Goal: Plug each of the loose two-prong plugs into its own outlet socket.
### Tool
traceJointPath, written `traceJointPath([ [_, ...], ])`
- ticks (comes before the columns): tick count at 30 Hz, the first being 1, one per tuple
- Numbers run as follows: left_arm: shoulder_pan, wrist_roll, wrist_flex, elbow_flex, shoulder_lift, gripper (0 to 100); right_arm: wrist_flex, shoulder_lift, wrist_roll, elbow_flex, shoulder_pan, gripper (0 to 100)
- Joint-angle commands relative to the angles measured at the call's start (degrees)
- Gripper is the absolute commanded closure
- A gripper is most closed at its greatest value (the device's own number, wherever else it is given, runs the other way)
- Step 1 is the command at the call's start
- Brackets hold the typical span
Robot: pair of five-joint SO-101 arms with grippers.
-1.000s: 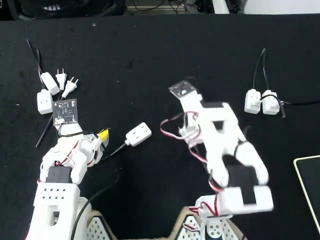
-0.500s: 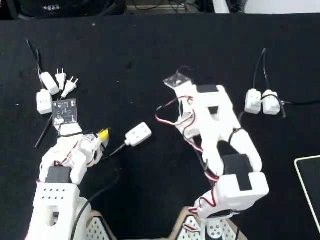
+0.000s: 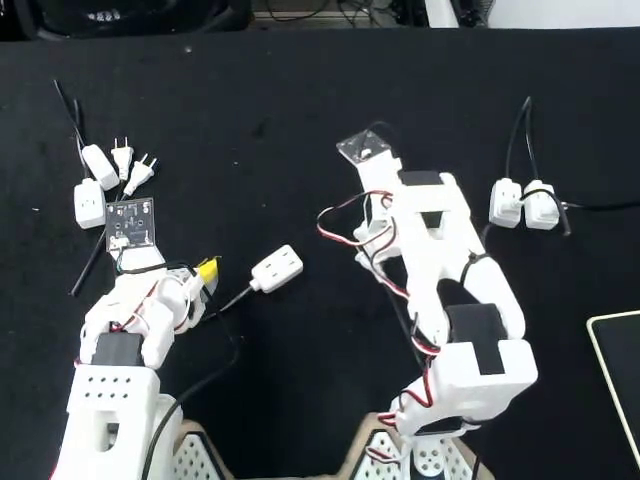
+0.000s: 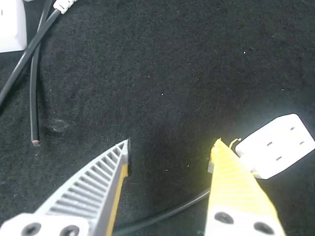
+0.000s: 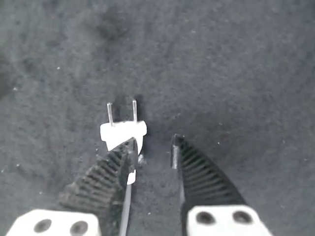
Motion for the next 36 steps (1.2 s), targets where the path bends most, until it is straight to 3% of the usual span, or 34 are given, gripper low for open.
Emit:
traceJointPath([
  [1,-0.40,-0.26,-0.26,-1.54,-0.62,73,-0.35,0.40,-0.44,-0.13,-3.52,89.9],
  [15,-0.04,-0.26,-0.26,-1.71,-0.62,73,-3.60,-0.66,-0.26,5.32,-4.84,89.7],
  [22,-0.04,-0.26,-0.26,-1.71,-0.62,73,-6.51,-6.46,-0.70,11.21,-10.90,89.6],
  [36,-0.22,-0.26,-0.26,-1.63,-0.62,73,-9.23,-8.31,-3.25,12.88,-10.90,90.2],
])
